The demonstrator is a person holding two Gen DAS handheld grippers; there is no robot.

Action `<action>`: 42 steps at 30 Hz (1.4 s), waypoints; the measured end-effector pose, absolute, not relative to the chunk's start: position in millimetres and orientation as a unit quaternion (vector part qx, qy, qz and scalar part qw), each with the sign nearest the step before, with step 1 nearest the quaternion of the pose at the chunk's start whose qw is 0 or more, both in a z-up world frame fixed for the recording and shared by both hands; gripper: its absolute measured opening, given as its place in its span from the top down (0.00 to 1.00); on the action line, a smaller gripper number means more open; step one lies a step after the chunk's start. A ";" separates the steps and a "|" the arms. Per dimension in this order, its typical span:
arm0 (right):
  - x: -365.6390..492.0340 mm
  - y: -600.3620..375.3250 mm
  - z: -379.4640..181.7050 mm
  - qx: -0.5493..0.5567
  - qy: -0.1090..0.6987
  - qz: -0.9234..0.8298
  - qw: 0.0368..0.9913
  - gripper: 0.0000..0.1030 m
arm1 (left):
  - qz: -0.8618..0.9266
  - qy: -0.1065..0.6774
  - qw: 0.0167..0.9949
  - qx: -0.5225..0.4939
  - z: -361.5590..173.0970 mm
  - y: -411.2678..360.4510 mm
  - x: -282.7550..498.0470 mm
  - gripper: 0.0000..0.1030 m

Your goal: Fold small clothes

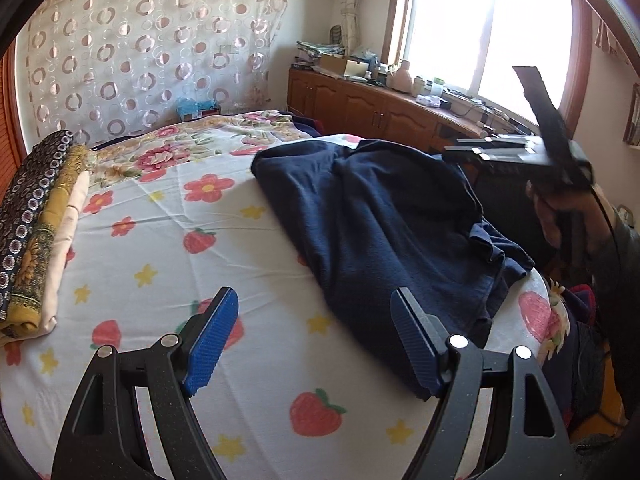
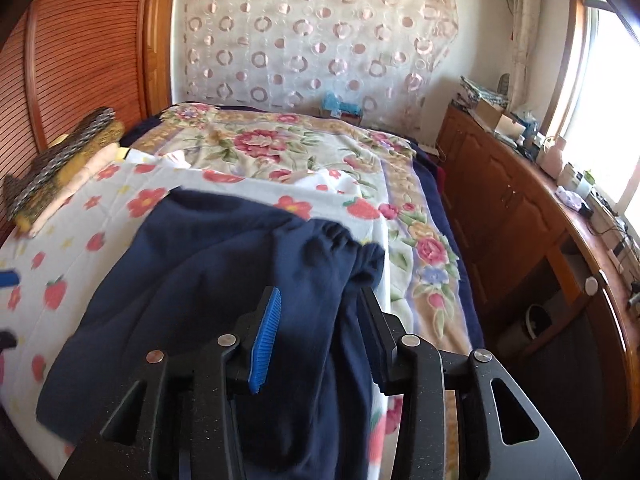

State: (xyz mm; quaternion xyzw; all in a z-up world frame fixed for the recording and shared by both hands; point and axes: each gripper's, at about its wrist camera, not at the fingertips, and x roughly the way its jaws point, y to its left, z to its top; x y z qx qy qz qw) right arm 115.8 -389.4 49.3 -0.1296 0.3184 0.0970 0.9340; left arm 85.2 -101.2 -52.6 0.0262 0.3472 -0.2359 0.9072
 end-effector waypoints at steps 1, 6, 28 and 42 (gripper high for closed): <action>99.8 -389.3 43.4 -0.128 0.316 0.104 0.934 0.60 | -0.238 0.348 0.906 0.026 -53.6 -104.6 84.5 0.23; 53.3 -391.3 23.1 -0.109 0.315 0.139 0.932 0.59 | -0.249 0.357 0.900 0.029 -60.2 -119.1 83.2 0.23; 3.9 -489.9 6.6 -0.088 0.345 0.117 0.927 0.94 | -0.274 0.376 0.884 0.047 -69.2 -146.6 73.3 0.23; 10.3 -457.0 -17.7 -0.071 0.356 0.081 0.928 0.56 | -0.283 0.390 0.875 0.037 -77.9 -149.6 74.7 0.25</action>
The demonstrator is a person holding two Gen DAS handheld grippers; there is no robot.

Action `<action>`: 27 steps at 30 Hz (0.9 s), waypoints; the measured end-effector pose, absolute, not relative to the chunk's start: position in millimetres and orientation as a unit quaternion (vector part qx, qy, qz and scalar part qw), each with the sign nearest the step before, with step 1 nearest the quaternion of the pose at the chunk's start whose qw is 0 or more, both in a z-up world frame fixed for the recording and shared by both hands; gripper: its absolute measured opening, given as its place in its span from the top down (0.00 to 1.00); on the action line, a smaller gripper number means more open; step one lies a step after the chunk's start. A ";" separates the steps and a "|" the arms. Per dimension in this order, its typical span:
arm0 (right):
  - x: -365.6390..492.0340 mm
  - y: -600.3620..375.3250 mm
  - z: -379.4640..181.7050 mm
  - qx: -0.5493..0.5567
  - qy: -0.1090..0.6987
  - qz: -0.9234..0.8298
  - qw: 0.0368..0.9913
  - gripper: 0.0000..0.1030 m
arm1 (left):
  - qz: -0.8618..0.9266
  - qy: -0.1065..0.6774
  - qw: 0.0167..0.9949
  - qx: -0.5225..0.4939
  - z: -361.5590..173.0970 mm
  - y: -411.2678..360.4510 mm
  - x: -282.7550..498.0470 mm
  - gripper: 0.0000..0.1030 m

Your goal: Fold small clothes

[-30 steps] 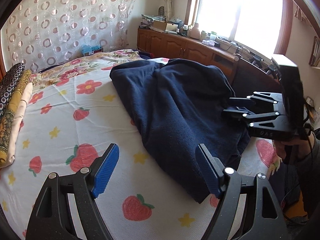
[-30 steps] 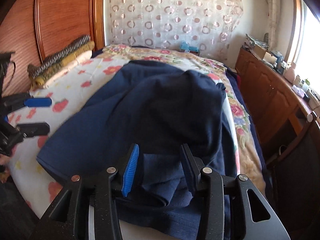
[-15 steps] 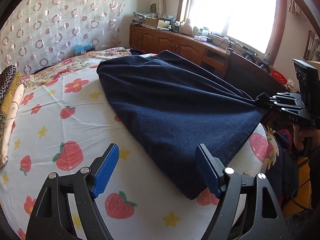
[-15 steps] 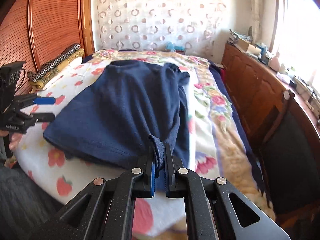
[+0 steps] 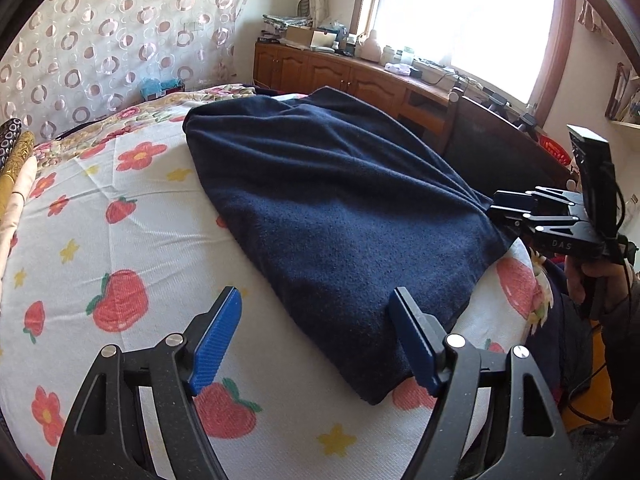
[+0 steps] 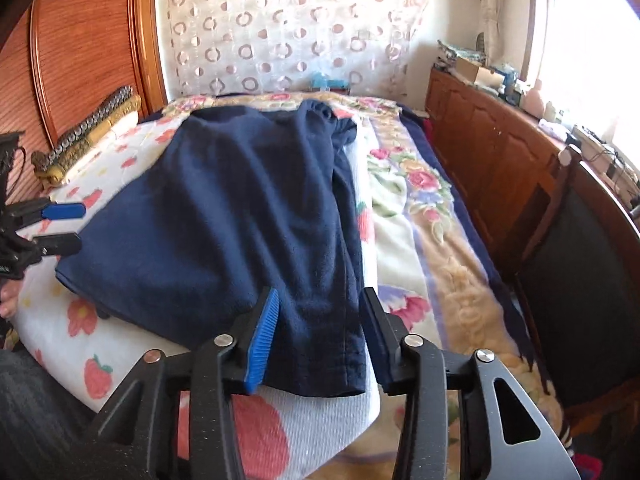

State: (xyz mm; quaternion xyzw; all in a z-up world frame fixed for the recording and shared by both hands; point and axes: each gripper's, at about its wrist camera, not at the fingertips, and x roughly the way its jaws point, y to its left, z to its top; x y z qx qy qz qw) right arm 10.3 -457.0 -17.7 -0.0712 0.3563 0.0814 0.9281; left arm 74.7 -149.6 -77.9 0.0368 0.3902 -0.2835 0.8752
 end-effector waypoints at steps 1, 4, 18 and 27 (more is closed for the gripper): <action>12.3 -456.3 -22.6 -0.076 0.361 0.077 0.926 0.55 | -0.283 0.393 0.874 0.037 -79.7 -149.5 74.7 0.25; 11.5 -462.8 -27.2 -0.080 0.371 0.068 0.923 0.52 | -0.289 0.402 0.868 0.032 -83.7 -149.8 75.8 0.32; 10.5 -467.0 -27.6 -0.056 0.386 0.107 0.915 0.50 | -0.315 0.421 0.850 0.025 -89.2 -151.9 62.1 0.58; 8.1 -465.0 -26.2 -0.055 0.381 0.147 0.911 0.90 | -0.323 0.404 0.854 0.050 -84.2 -156.4 56.6 0.86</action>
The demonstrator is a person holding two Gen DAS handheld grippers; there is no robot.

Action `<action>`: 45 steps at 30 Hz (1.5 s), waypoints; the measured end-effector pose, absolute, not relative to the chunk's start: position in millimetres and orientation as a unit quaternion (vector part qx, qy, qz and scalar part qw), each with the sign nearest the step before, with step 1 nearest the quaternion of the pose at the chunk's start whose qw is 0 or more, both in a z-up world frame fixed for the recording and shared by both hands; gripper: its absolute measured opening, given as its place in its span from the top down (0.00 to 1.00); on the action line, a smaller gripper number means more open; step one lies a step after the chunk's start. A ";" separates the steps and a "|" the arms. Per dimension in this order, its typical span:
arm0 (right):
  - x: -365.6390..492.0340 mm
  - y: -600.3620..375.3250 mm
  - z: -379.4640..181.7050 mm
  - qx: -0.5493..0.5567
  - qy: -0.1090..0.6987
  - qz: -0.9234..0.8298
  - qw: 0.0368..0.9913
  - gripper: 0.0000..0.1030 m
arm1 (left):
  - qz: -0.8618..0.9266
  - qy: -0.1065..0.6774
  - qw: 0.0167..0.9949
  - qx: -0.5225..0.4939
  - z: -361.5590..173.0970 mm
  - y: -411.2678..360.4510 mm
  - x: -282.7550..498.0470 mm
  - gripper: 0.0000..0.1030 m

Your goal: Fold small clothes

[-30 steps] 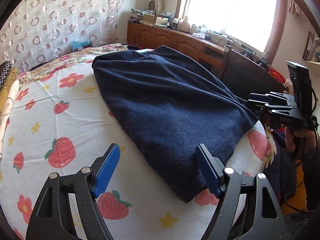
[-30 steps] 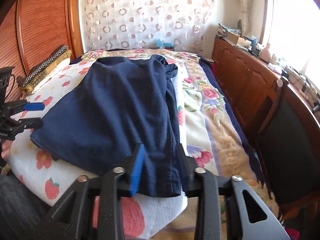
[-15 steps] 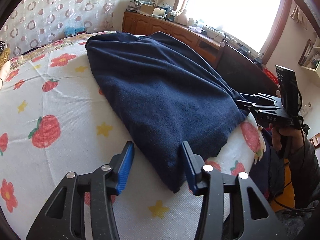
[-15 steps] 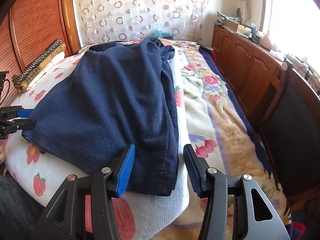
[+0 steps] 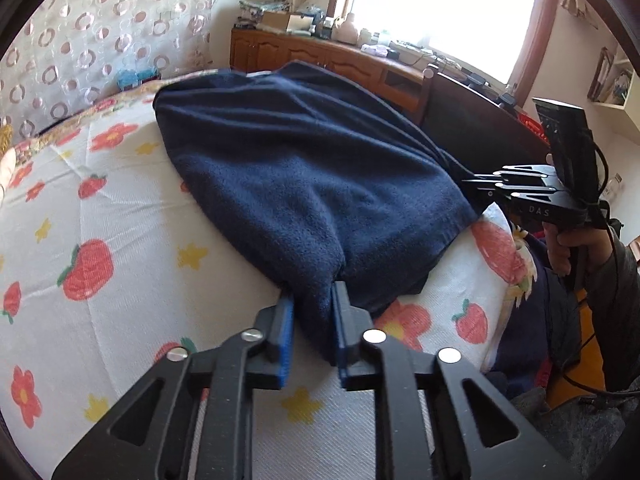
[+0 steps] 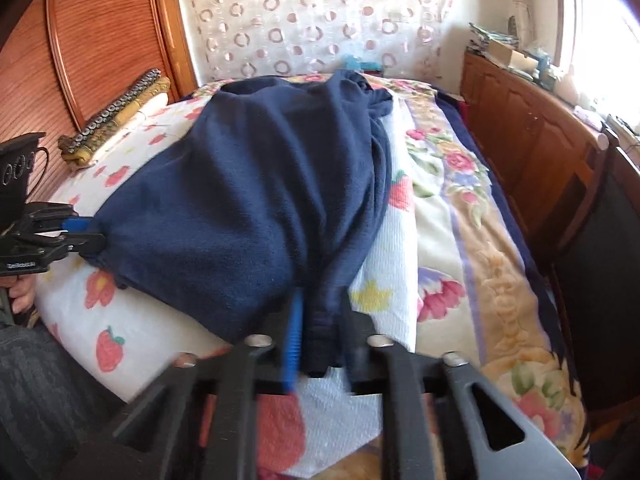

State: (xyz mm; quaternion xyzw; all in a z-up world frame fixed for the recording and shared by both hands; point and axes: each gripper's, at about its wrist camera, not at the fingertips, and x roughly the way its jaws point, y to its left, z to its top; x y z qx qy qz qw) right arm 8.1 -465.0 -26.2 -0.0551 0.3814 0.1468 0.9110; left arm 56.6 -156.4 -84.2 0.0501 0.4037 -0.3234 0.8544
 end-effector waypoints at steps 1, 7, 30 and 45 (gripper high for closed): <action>8.8 -464.9 -26.2 -0.059 0.379 0.148 0.912 0.92 | -0.325 0.399 0.856 0.052 -80.9 -157.1 55.5 0.87; -1.3 -468.1 0.5 -0.026 0.316 0.151 0.936 0.93 | -0.326 0.346 0.880 0.014 -34.9 -141.6 63.0 0.90; 220.5 -455.7 61.9 0.005 0.285 0.142 0.948 0.93 | -0.240 0.397 0.885 -0.047 -32.5 -120.6 303.0 0.90; 198.7 -434.8 97.4 -0.036 0.266 0.082 0.960 0.52 | -0.267 0.384 0.883 -0.032 -22.1 -101.4 289.8 0.25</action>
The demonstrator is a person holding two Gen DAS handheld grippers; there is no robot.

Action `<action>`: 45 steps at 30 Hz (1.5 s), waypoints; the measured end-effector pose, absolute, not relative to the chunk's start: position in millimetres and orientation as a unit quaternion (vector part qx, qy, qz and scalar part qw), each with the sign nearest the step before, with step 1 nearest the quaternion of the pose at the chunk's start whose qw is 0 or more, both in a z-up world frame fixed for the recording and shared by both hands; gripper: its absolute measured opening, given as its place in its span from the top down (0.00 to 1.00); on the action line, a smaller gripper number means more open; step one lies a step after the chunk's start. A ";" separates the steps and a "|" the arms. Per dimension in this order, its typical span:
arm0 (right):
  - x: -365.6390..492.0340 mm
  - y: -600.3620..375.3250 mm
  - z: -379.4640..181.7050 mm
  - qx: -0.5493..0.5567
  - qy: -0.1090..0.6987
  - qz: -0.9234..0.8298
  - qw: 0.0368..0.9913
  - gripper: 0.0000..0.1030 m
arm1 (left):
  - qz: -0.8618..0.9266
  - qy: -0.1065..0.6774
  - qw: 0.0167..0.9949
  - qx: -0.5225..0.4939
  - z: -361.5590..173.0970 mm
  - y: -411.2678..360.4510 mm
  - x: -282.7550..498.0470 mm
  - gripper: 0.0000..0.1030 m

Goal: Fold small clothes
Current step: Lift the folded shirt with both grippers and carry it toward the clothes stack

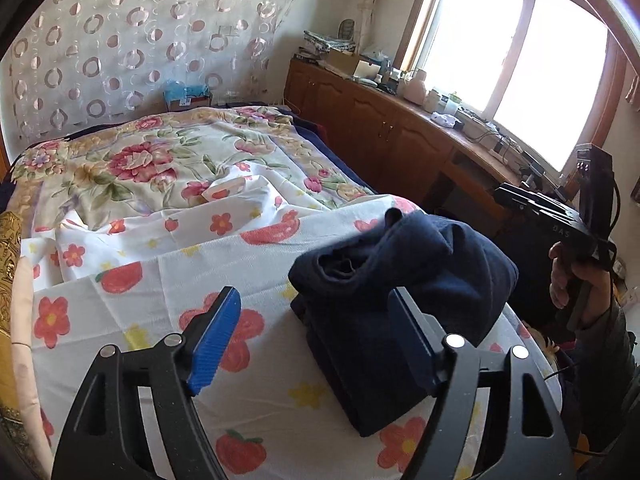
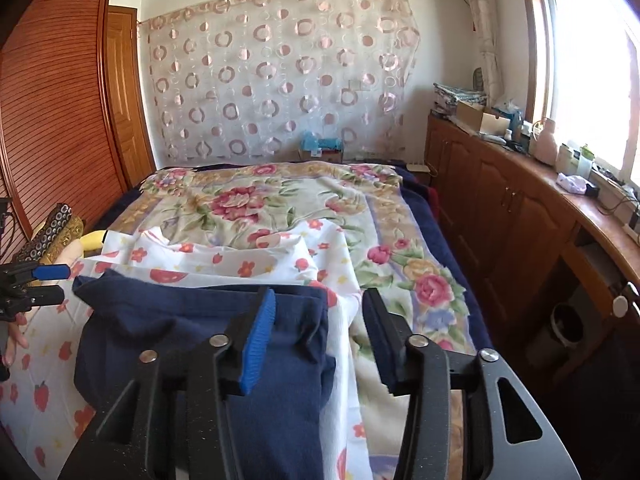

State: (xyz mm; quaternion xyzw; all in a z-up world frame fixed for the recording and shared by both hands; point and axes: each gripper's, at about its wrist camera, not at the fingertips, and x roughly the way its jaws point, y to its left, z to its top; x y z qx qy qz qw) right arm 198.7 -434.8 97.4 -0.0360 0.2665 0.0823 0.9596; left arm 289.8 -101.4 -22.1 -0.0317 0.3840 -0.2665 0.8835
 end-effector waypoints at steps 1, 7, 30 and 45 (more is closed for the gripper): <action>192.7 -432.2 96.1 -0.036 0.270 0.089 0.958 0.51 | -0.270 0.389 0.880 -0.032 -26.5 -105.4 291.4 0.25; 192.1 -395.0 68.5 -0.065 0.316 0.124 0.938 0.48 | -0.264 0.418 0.869 -0.030 -51.9 -130.3 318.6 0.25; 219.0 -405.8 47.6 -0.001 0.405 0.142 0.903 0.38 | -0.304 0.460 0.825 -0.123 -81.2 -125.7 328.0 0.67; 176.8 -398.3 77.2 -0.025 0.310 0.183 0.933 0.81 | -0.338 0.350 0.863 -0.135 4.6 -102.2 273.5 0.87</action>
